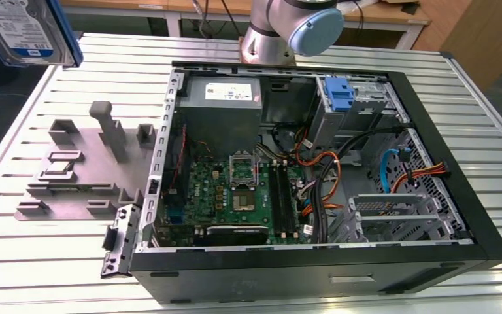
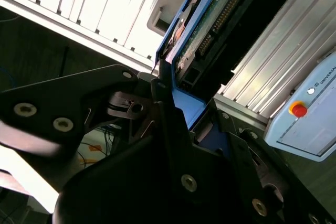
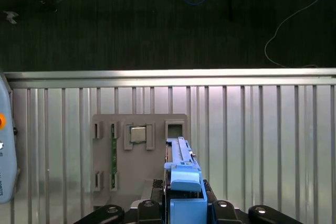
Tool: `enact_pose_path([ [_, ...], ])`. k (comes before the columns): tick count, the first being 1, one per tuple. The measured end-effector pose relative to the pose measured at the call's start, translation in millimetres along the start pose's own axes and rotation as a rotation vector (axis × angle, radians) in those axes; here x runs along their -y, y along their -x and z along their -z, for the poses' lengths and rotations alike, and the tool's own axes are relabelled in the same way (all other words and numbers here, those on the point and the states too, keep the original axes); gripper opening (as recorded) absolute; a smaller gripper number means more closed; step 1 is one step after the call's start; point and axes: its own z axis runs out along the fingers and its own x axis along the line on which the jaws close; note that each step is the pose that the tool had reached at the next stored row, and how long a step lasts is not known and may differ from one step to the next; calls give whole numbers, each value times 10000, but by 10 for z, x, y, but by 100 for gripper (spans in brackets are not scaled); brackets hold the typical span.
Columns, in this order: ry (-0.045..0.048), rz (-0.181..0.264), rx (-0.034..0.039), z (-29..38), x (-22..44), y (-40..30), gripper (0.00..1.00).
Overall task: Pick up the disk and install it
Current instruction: 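Pick up the disk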
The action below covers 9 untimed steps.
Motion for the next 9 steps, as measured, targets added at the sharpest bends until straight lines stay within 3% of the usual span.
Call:
enact_pose_path([
  [9, 1, 0, 0, 95, 1, 0, 36],
])
